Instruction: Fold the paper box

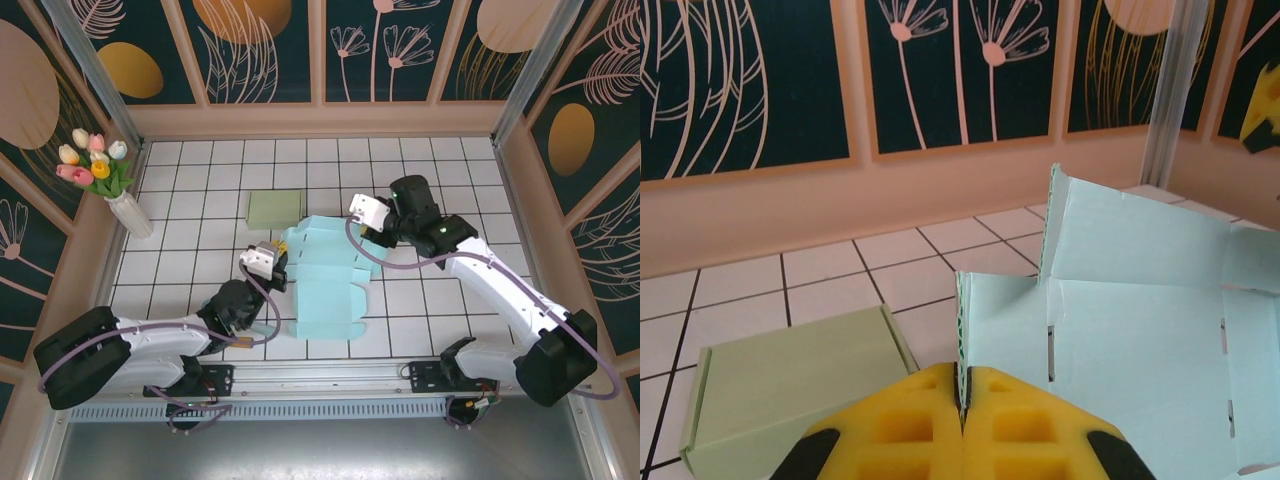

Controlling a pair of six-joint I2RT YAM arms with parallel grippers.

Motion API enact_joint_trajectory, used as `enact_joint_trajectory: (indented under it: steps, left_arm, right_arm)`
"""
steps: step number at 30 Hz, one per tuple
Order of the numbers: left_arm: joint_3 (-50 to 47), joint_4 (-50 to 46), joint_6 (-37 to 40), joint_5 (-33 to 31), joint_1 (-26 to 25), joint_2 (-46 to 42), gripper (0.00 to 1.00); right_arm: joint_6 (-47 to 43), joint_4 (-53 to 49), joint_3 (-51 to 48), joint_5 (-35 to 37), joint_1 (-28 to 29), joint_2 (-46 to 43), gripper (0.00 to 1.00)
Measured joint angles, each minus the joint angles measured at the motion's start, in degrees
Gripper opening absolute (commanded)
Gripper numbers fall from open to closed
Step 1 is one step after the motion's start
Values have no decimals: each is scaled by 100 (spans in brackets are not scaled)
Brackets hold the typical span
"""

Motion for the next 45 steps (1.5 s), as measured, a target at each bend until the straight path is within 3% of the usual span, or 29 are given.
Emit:
enact_joint_trajectory:
  steps: [10,24,28,34,45]
  left_arm:
    - [-216,225,83,297,0,-297,0]
    - [-260,225,186,450,0,-413,0]
    - [-260,225,186,450,0,-409,0]
    - [-260,229,186,450,0,-385,0]
    - [-262,273,184,455,0,-374,0]
  right_arm:
    - [-920,-258,90,-1158,-651,380,49]
    - [-1294,-728,586,-1814,-691,979,40]
    - [-1298,-863,702,-1882,-669,1108,34]
    - [-1338,-1027,787,-1958,-654,1152,16]
    - [-1335,-1110,789,-1967,-627,1198,21]
